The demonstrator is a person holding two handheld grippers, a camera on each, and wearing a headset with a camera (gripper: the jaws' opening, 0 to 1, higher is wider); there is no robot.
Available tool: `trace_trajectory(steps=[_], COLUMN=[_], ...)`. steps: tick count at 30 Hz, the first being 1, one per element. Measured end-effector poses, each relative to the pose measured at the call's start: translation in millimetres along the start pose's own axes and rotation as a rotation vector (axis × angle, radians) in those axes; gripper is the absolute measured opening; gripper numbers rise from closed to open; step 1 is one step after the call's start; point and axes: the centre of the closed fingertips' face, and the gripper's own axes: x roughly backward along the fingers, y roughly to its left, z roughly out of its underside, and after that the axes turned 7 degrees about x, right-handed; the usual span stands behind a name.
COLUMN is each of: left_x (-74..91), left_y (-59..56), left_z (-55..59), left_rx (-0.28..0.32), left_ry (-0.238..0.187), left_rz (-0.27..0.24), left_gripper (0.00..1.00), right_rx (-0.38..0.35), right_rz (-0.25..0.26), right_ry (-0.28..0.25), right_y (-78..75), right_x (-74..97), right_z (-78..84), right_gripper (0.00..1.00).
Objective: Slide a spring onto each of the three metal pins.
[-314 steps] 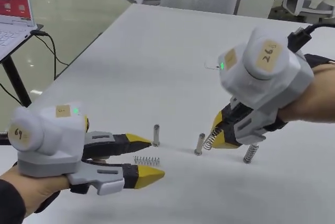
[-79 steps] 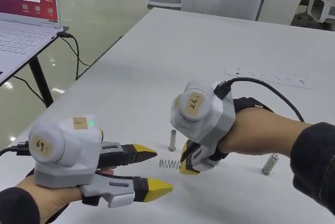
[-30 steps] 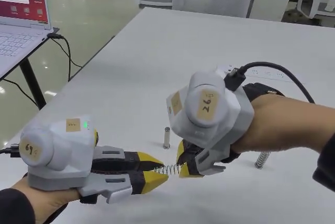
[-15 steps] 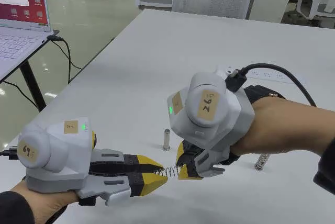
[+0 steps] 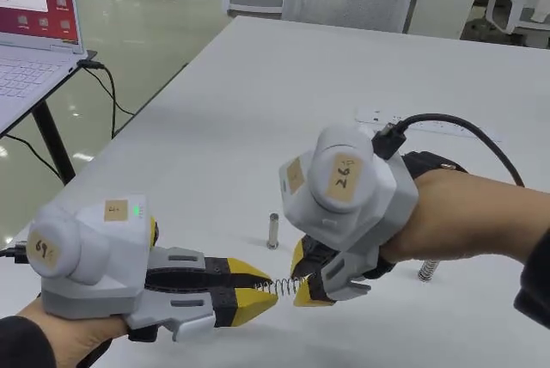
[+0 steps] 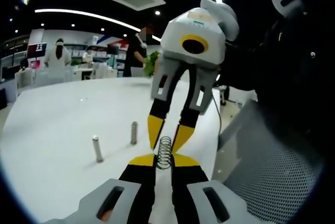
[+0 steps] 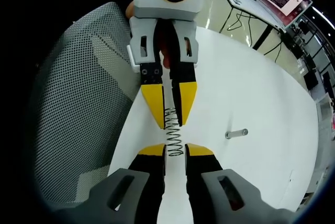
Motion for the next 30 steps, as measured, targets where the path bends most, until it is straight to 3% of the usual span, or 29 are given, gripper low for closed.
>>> trace_trajectory(steps=[5, 11, 30], left_x=[2.2, 1.7, 0.9], left_y=[-0.9, -3.2, -0.5], left_z=[-6.7, -9.2, -5.7], left_rx=[0.023, 0.029, 0.021], left_ry=[-0.04, -0.052, -0.032], left_rz=[0.013, 0.023, 0.007], left_gripper=[0.03, 0.03, 0.03], right_rx=[-0.005, -0.004, 0.008], right_rz=[-0.005, -0.007, 0.013], right_ry=[0.0, -0.005, -0.038], right_y=[0.6, 0.8, -1.9], right_x=[-1.7, -2.9, 11.5], right_z=[2.1, 1.7, -9.6], right_gripper=[0.11, 0.1, 0.08])
